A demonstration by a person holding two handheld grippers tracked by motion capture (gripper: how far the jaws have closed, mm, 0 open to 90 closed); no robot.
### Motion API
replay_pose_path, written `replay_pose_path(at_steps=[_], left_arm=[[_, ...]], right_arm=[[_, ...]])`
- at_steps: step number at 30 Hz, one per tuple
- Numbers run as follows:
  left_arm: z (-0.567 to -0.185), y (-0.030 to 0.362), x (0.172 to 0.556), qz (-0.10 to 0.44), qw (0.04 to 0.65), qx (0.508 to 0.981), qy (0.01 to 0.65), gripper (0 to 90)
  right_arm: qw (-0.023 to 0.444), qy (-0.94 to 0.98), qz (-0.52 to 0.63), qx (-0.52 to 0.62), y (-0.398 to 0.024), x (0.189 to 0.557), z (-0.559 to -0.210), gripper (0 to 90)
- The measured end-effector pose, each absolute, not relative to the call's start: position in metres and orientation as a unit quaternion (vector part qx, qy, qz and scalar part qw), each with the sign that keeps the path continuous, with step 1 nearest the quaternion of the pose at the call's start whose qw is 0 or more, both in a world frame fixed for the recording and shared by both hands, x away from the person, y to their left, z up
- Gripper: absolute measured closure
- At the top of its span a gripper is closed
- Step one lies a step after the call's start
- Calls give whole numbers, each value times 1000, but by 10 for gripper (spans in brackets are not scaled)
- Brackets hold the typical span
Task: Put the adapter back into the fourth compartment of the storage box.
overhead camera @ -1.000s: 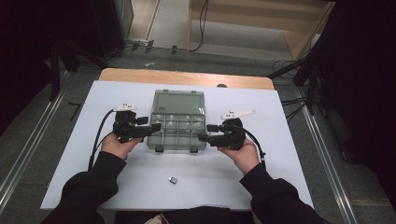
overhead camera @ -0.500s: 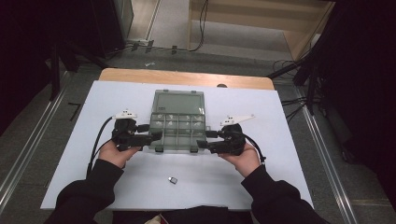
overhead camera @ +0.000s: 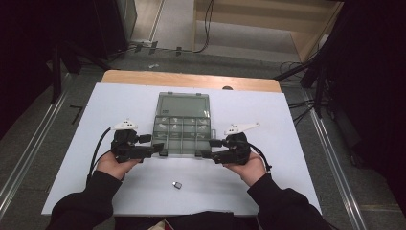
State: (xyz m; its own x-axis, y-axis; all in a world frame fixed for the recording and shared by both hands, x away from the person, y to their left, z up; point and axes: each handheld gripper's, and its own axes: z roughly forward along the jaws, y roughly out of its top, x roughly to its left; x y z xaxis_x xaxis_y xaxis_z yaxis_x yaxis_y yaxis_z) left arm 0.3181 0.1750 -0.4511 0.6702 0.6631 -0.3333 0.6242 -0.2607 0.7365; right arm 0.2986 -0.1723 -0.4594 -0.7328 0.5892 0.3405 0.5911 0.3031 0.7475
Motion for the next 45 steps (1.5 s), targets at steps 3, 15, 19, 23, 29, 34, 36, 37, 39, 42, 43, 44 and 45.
replay_pose_path(at_steps=[3, 15, 19, 23, 29, 34, 36, 37, 39, 42, 43, 44, 45], left_arm=[[-453, 173, 314, 20, 451, 797, 401, 299], [-460, 170, 301, 11, 450, 804, 389, 299], [-461, 170, 298, 12, 448, 806, 386, 299], [-462, 170, 294, 10, 448, 809, 381, 299], [-462, 171, 289, 10, 445, 813, 375, 299], [-461, 174, 285, 9, 444, 813, 376, 299], [-461, 175, 283, 10, 444, 814, 374, 299], [-461, 175, 283, 9, 445, 814, 374, 299], [-462, 176, 281, 9, 444, 814, 374, 299], [-462, 177, 280, 8, 441, 816, 373, 299], [-463, 177, 280, 8, 441, 817, 372, 299], [-463, 178, 280, 8, 440, 818, 371, 299], [-463, 178, 281, 8, 440, 818, 371, 299]], right_arm=[[-3, -811, -459, -363, -172, 297, -461, 357], [6, -813, -460, -357, -168, 291, -462, 357], [8, -816, -458, -353, -163, 290, -463, 357], [7, -822, -453, -346, -158, 290, -464, 357], [12, -823, -453, -342, -153, 289, -465, 357], [18, -828, -448, -336, -146, 288, -467, 357], [21, -830, -446, -335, -143, 287, -467, 357], [23, -831, -444, -334, -141, 287, -468, 357], [25, -833, -441, -332, -138, 286, -469, 357], [26, -836, -438, -329, -135, 285, -470, 357], [27, -836, -438, -330, -133, 285, -470, 356], [28, -837, -437, -329, -132, 285, -471, 357], [27, -838, -435, -329, -131, 285, -471, 357]])
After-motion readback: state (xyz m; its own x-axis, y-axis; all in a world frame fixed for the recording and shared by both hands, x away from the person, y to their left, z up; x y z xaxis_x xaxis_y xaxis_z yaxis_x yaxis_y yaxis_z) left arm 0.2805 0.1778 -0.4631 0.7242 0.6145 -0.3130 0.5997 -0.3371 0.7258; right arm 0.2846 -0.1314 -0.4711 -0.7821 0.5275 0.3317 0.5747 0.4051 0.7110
